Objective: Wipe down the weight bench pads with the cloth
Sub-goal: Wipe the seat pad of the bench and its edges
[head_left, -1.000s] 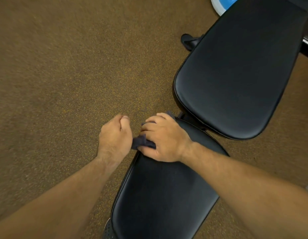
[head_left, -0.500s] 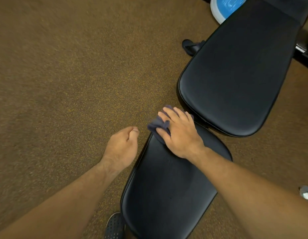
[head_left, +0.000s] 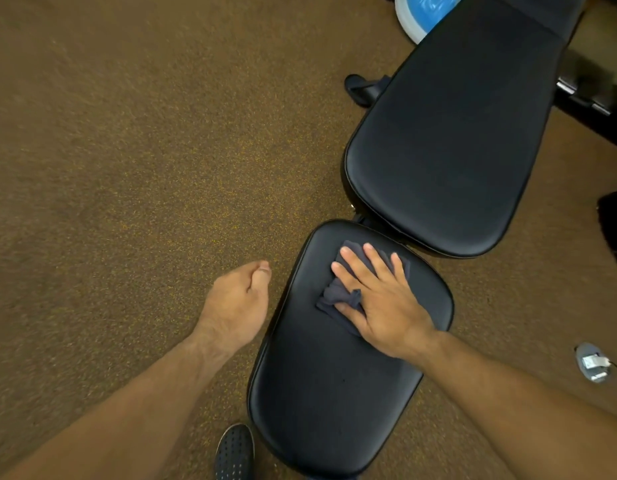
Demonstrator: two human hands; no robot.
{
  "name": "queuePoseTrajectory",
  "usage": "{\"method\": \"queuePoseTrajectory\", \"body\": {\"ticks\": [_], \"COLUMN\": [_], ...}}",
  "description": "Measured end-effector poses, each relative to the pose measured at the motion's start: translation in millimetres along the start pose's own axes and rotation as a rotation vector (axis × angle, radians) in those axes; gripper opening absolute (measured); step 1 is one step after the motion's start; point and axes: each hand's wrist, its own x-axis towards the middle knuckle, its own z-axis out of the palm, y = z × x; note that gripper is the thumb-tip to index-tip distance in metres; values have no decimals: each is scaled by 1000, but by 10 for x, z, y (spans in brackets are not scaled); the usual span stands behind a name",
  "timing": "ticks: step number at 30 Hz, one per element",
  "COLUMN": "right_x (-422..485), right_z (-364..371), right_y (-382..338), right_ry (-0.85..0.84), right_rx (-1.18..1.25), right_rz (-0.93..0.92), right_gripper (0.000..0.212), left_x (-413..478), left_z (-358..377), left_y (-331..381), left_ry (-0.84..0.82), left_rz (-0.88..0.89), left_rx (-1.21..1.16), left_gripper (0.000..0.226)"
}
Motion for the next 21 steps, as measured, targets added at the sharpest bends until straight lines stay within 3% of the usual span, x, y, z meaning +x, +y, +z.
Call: {"method": "queuePoseTrajectory", "body": {"ticks": [3,9,13,16,21], "right_x": [392,943,434,163,455], "right_z": [-164,-239,-42,80,-22], "right_y": [-82,-264,-306,-332,-272], "right_ry": [8,179,165,128,99], "right_rx": [-2,19,2,-8,-33], "right_rz": [50,137,17,-53,-134], "right_gripper": [67,46,61,60,57], "left_x": [-2,18,43,82,150], "left_z": [50,135,104,17,-5], "left_y": [21,-23,-22,18,15], "left_ry": [6,-46,45,110,110], "left_rz": [0,-33,-6,15,74], "left_rx": [11,42,35,-16,-71], "left_gripper": [38,33,34,33,37]}}
